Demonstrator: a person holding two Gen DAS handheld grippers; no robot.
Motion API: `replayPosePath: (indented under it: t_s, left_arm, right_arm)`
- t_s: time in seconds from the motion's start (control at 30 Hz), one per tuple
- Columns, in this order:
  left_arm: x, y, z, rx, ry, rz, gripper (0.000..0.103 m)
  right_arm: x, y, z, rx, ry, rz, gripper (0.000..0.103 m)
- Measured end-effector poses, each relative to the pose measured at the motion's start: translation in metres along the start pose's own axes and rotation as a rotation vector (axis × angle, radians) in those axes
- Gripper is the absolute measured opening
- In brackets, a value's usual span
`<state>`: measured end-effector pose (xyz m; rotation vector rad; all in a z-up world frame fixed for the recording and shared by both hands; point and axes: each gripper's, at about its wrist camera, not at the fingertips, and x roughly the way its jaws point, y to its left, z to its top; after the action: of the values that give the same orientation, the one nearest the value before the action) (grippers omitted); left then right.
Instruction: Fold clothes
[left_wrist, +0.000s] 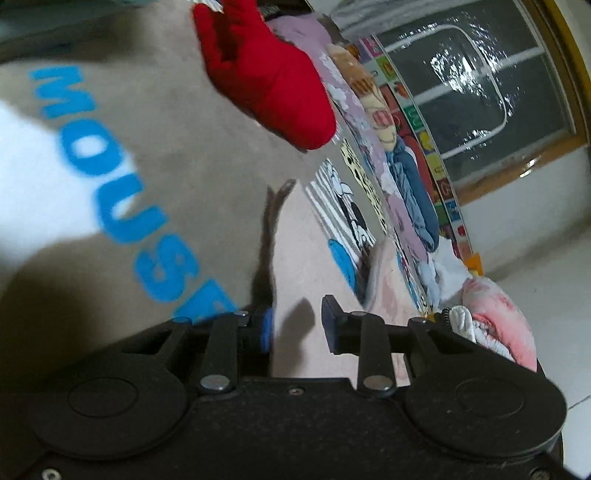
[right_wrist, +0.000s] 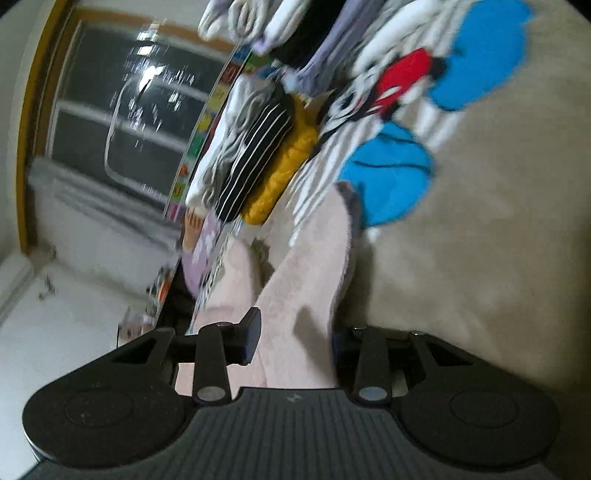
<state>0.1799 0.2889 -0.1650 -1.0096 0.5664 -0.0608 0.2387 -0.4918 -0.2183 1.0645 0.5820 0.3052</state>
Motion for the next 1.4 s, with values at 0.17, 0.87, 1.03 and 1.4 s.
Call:
replayPosePath:
  t_s: [0.17,0.87,1.03,1.4]
  left_arm:
    - [0.016,-0.006,0.009,0.084,0.038,0.009,0.004]
    - [-0.045,-0.040,0.000,0.144,-0.248,0.248,0.028]
    - [-0.033,-0.086,-0.014,0.295,-0.205,0.189,0.042]
    - [0.058,-0.152,-0.022,0.442,-0.047,0.068,0.043]
  right_arm:
    - [0.015,-0.001,0.003,-0.049,0.037,-0.035,0.005]
    - [-0.075,0.035,-0.015,-0.239,-0.289,-0.287,0.045]
    - [-0.067,0.078,-0.033,-0.499,-0.252,-0.264,0.045]
    - [0.039,0.145,-0.052,-0.624,-0.026,-0.131,0.045]
